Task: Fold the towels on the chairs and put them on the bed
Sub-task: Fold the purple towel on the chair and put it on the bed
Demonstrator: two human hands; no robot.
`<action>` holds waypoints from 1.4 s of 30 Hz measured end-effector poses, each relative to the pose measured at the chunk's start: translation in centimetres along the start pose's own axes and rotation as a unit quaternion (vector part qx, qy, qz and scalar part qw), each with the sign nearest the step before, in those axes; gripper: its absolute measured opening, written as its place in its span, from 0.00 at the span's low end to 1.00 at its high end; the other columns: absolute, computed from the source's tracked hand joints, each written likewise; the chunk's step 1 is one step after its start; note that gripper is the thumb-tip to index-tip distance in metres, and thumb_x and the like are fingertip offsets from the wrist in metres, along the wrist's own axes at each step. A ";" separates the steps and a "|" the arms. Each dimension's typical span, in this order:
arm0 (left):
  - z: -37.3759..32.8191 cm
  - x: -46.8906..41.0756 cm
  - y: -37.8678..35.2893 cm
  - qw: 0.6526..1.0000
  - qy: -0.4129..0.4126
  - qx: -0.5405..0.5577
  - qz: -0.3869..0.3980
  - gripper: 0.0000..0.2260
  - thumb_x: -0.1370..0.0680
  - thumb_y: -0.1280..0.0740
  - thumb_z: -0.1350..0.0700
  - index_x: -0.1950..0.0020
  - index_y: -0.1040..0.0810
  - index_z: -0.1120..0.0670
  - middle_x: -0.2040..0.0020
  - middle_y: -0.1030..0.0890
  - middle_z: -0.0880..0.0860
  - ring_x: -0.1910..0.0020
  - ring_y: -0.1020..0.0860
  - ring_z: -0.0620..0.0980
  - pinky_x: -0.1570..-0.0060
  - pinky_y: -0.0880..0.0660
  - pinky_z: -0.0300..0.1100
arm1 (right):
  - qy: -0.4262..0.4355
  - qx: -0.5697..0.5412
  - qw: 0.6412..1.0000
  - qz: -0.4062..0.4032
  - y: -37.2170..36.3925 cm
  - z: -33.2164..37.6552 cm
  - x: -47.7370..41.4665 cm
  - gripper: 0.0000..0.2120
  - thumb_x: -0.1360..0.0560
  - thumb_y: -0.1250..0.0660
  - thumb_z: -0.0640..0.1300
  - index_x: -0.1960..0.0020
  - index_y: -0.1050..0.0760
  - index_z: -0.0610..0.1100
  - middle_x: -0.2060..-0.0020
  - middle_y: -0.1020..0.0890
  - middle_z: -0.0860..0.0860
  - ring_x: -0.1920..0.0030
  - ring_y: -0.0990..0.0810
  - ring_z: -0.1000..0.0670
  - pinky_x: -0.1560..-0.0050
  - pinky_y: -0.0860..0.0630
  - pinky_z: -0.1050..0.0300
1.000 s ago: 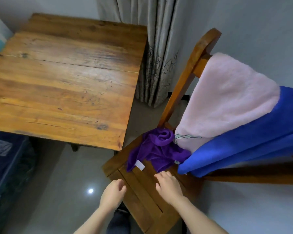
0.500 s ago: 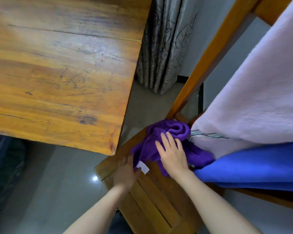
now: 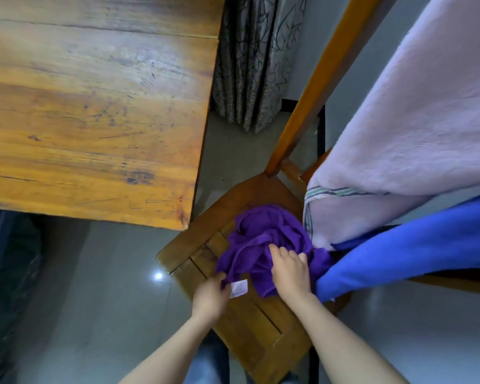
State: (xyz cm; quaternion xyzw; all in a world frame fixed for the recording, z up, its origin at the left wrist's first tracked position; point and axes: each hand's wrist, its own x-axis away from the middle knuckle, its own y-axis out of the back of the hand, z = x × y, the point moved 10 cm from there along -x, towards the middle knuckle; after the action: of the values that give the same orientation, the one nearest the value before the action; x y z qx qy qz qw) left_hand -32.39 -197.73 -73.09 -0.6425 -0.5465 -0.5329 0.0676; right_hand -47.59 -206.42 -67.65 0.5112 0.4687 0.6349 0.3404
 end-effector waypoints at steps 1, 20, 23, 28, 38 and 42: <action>0.4 1.4 0.5 1.000 0.002 0.006 -0.007 0.11 0.25 0.38 0.59 0.66 0.33 0.48 0.69 0.28 0.50 0.62 0.25 0.55 0.65 0.35 0.41 | -0.009 -0.014 1.000 0.012 0.3 0.1 1.2 0.22 0.52 0.19 0.38 0.59 0.18 0.45 0.74 0.22 0.51 0.75 0.22 0.47 0.71 0.27 0.59; -7.2 16.9 15.8 0.975 -0.201 0.012 -0.097 0.05 0.23 0.36 0.60 0.55 0.22 0.52 0.61 0.22 0.47 0.60 0.24 0.47 0.66 0.30 0.31 | -0.137 -0.060 0.988 -0.028 18.2 -0.4 13.6 0.21 0.21 0.43 0.41 0.29 0.37 0.45 0.37 0.24 0.48 0.37 0.28 0.46 0.41 0.35 0.53; -8.5 18.8 17.8 0.965 -0.234 0.017 -0.118 0.05 0.23 0.36 0.61 0.52 0.21 0.56 0.58 0.20 0.50 0.57 0.23 0.49 0.63 0.30 0.35 | -0.155 -0.057 0.985 -0.041 20.5 -1.3 15.9 0.18 0.23 0.42 0.41 0.33 0.31 0.45 0.41 0.23 0.47 0.39 0.27 0.45 0.42 0.35 0.51; -9.9 21.9 19.6 0.951 -0.273 0.044 -0.139 0.06 0.23 0.37 0.61 0.50 0.20 0.58 0.56 0.19 0.52 0.54 0.22 0.51 0.56 0.30 0.39 | -0.169 -0.056 0.982 -0.061 23.6 -2.7 19.5 0.13 0.22 0.42 0.43 0.38 0.28 0.46 0.42 0.22 0.50 0.40 0.27 0.47 0.43 0.36 0.54; -14.6 33.1 23.7 0.895 -0.388 0.069 -0.211 0.09 0.22 0.39 0.63 0.45 0.21 0.60 0.50 0.20 0.55 0.51 0.25 0.49 0.52 0.32 0.39 | -0.137 -0.122 0.967 -0.179 33.4 -4.4 26.8 0.08 0.23 0.40 0.42 0.45 0.26 0.44 0.48 0.19 0.49 0.45 0.23 0.46 0.53 0.41 0.57; -16.9 39.2 26.7 0.864 -0.433 0.068 -0.249 0.10 0.21 0.41 0.63 0.45 0.22 0.60 0.53 0.21 0.54 0.52 0.25 0.51 0.51 0.28 0.44 | -0.120 -0.194 0.952 -0.203 37.0 -4.9 29.1 0.02 0.23 0.39 0.42 0.51 0.28 0.45 0.54 0.19 0.48 0.50 0.22 0.45 0.49 0.39 0.55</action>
State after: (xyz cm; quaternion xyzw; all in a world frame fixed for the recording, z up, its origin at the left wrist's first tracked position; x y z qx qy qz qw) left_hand -28.50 -194.85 -22.98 -0.6452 -0.6973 -0.1620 -0.2670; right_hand -57.75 -193.29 -23.30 0.4018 0.3864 0.5648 0.6085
